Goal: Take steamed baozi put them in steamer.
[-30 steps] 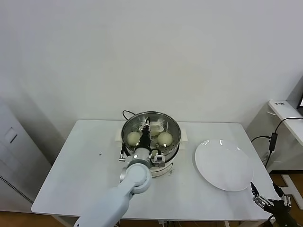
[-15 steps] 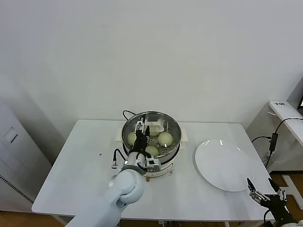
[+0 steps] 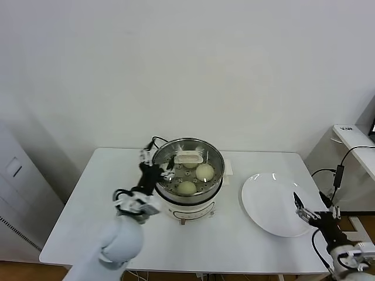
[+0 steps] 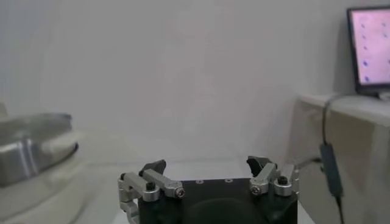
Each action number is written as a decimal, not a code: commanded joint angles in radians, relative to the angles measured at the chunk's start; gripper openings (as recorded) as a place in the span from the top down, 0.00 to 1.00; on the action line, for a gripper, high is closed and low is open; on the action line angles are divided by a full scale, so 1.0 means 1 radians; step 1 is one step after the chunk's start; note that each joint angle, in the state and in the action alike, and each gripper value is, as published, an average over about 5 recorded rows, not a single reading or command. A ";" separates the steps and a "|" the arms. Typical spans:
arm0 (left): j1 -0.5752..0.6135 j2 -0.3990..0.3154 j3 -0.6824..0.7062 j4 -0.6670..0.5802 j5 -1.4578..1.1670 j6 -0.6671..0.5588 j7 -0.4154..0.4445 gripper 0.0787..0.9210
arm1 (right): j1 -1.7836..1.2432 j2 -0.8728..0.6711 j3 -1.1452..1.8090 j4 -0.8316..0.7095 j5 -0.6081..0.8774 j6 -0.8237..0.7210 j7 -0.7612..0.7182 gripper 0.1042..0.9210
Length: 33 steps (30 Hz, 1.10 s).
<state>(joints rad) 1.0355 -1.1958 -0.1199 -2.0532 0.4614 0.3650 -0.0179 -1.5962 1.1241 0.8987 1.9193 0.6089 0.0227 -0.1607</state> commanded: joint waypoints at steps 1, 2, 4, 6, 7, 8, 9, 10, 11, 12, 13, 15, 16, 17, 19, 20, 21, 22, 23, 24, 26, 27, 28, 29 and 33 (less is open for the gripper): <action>0.231 -0.028 -0.387 0.020 -0.499 -0.439 0.013 0.12 | 0.123 -0.011 -0.111 0.021 -0.007 -0.022 0.094 0.12; 0.243 -0.032 -0.398 0.025 -0.504 -0.457 0.026 0.12 | 0.126 -0.006 -0.119 0.018 -0.010 -0.023 0.094 0.12; 0.265 -0.045 -0.420 0.036 -0.527 -0.479 0.050 0.12 | 0.126 0.005 -0.130 0.014 -0.018 -0.023 0.092 0.12; 0.281 -0.062 -0.440 0.047 -0.558 -0.490 0.070 0.12 | 0.119 0.018 -0.134 0.013 -0.027 -0.021 0.087 0.12; 0.289 -0.072 -0.450 0.051 -0.576 -0.496 0.080 0.12 | 0.114 0.024 -0.135 0.013 -0.031 -0.020 0.085 0.12; 0.296 -0.080 -0.458 0.054 -0.589 -0.500 0.088 0.12 | 0.109 0.029 -0.135 0.014 -0.035 -0.018 0.083 0.12; 0.304 -0.087 -0.464 0.058 -0.601 -0.505 0.098 0.12 | 0.103 0.035 -0.135 0.015 -0.041 -0.016 0.081 0.12; 0.311 -0.093 -0.469 0.061 -0.610 -0.512 0.109 0.12 | 0.098 0.039 -0.135 0.017 -0.047 -0.013 0.080 0.12; 0.320 -0.095 -0.474 0.063 -0.612 -0.517 0.118 0.12 | 0.092 0.042 -0.135 0.019 -0.052 -0.010 0.078 0.12; 0.328 -0.096 -0.477 0.065 -0.612 -0.524 0.125 0.12 | 0.087 0.045 -0.135 0.021 -0.057 -0.007 0.076 0.12; 0.335 -0.097 -0.480 0.066 -0.613 -0.530 0.131 0.12 | 0.084 0.046 -0.135 0.023 -0.060 -0.005 0.075 0.12; 0.349 -0.097 -0.488 0.065 -0.616 -0.538 0.138 0.12 | 0.079 0.048 -0.134 0.026 -0.061 -0.002 0.073 0.12; 0.354 -0.098 -0.491 0.064 -0.620 -0.540 0.140 0.12 | 0.078 0.050 -0.133 0.026 -0.061 -0.002 0.072 0.12; 0.358 -0.100 -0.494 0.064 -0.623 -0.542 0.141 0.12 | 0.077 0.051 -0.133 0.026 -0.062 -0.001 0.071 0.12; 0.364 -0.103 -0.496 0.063 -0.628 -0.547 0.142 0.12 | 0.075 0.055 -0.134 0.028 -0.063 -0.001 0.071 0.12; 0.368 -0.104 -0.497 0.063 -0.629 -0.551 0.142 0.12 | 0.074 0.058 -0.134 0.029 -0.065 -0.001 0.070 0.12; 0.372 -0.105 -0.497 0.062 -0.630 -0.554 0.142 0.12 | 0.074 0.060 -0.135 0.031 -0.066 0.000 0.070 0.12; 0.375 -0.105 -0.496 0.061 -0.630 -0.556 0.143 0.12 | 0.073 0.062 -0.135 0.031 -0.068 0.000 0.070 0.12; 0.380 -0.105 -0.496 0.060 -0.630 -0.559 0.143 0.12 | 0.073 0.063 -0.136 0.032 -0.069 0.000 0.071 0.12; 0.383 -0.105 -0.496 0.059 -0.630 -0.561 0.144 0.12 | 0.073 0.065 -0.136 0.033 -0.070 0.000 0.071 0.12; 0.389 -0.104 -0.496 0.057 -0.632 -0.566 0.144 0.12 | 0.071 0.068 -0.136 0.035 -0.073 0.002 0.070 0.12; 0.392 -0.104 -0.496 0.056 -0.634 -0.569 0.143 0.12 | 0.068 0.069 -0.138 0.039 -0.076 0.003 0.070 0.12; 0.396 -0.103 -0.496 0.055 -0.638 -0.571 0.141 0.12 | 0.064 0.069 -0.141 0.045 -0.081 0.007 0.074 0.12; 0.402 -0.101 -0.495 0.052 -0.645 -0.573 0.140 0.12 | 0.056 0.067 -0.148 0.056 -0.091 0.009 0.091 0.12; 0.428 -0.094 -0.493 0.042 -0.681 -0.577 0.142 0.12 | 0.030 0.062 -0.178 0.093 -0.148 0.017 0.161 0.12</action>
<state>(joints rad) 1.4032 -1.2882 -0.5854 -2.0057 -0.1433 -0.1696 0.1079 -1.5374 1.1851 0.7602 1.9646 0.5302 0.0280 -0.0844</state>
